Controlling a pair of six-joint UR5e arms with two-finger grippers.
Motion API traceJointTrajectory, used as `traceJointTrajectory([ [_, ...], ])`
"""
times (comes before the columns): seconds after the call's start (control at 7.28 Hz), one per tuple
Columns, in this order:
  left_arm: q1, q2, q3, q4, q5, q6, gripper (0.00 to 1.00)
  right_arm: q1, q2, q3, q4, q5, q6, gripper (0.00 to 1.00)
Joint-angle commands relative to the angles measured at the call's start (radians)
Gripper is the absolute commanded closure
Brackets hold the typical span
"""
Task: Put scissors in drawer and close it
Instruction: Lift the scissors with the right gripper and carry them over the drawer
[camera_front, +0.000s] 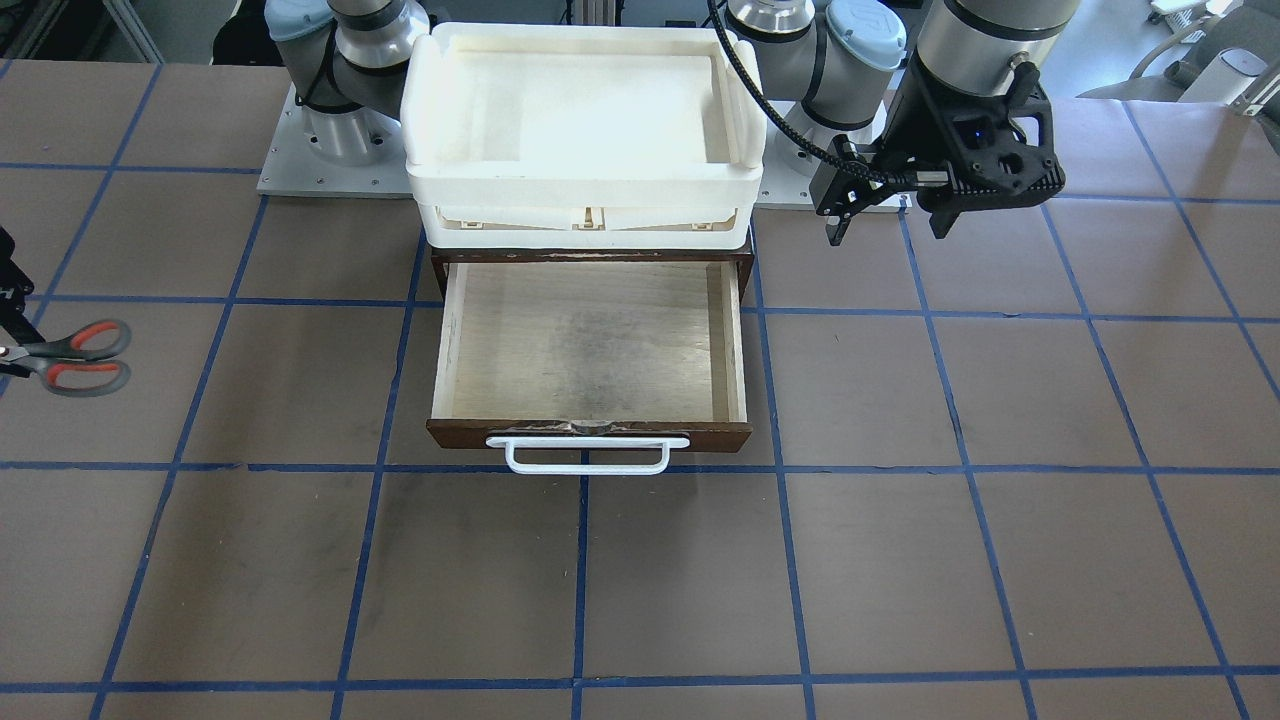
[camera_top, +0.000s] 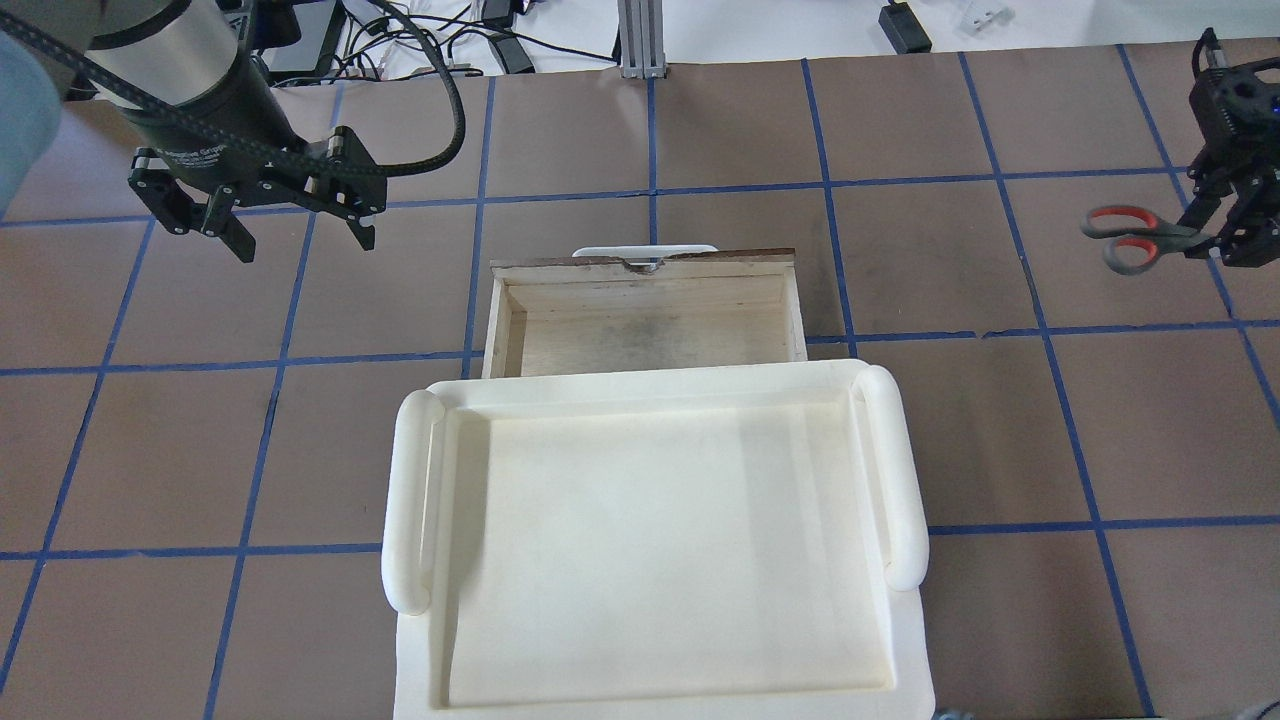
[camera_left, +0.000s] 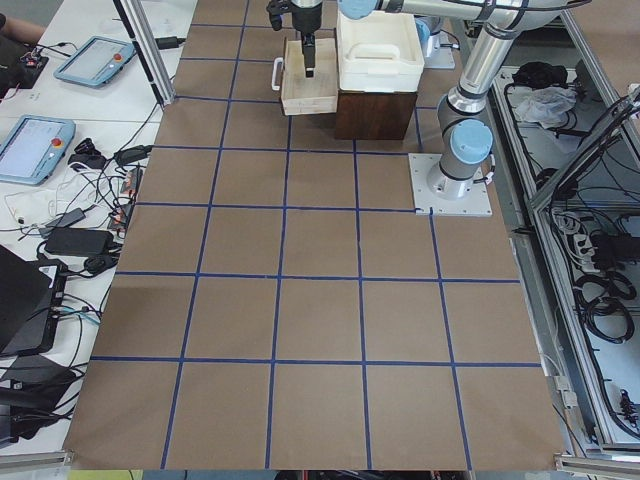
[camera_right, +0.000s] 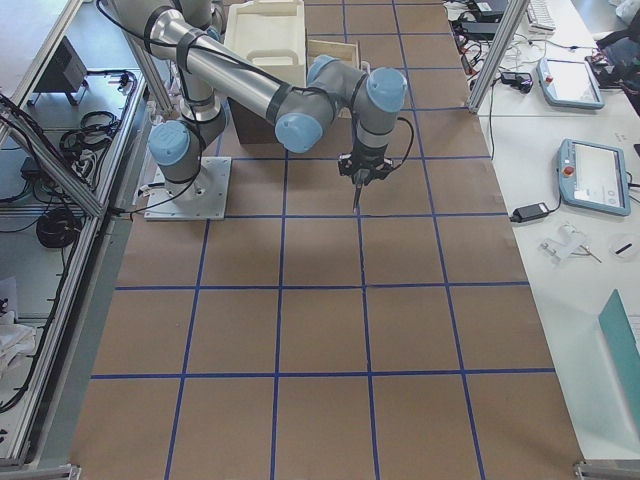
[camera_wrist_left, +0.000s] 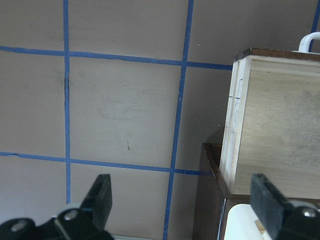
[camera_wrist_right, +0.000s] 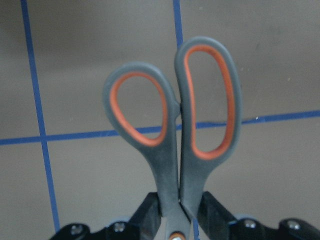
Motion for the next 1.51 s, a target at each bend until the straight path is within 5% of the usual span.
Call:
traceJointTrajectory([
  [0.0, 0.000, 0.001, 0.000, 0.000, 0.001, 0.001, 0.00, 0.192, -0.040, -0.026, 0.031, -0.001, 0.162, 0.89],
  [0.41, 0.000, -0.001, 0.000, 0.000, 0.001, 0.001, 0.00, 0.423, -0.037, -0.026, 0.008, 0.002, 0.426, 0.89],
  [1.37, 0.000, 0.001, 0.000, 0.000, 0.000, -0.001, 0.00, 0.721, 0.069, -0.023, -0.084, 0.014, 0.595, 0.88],
])
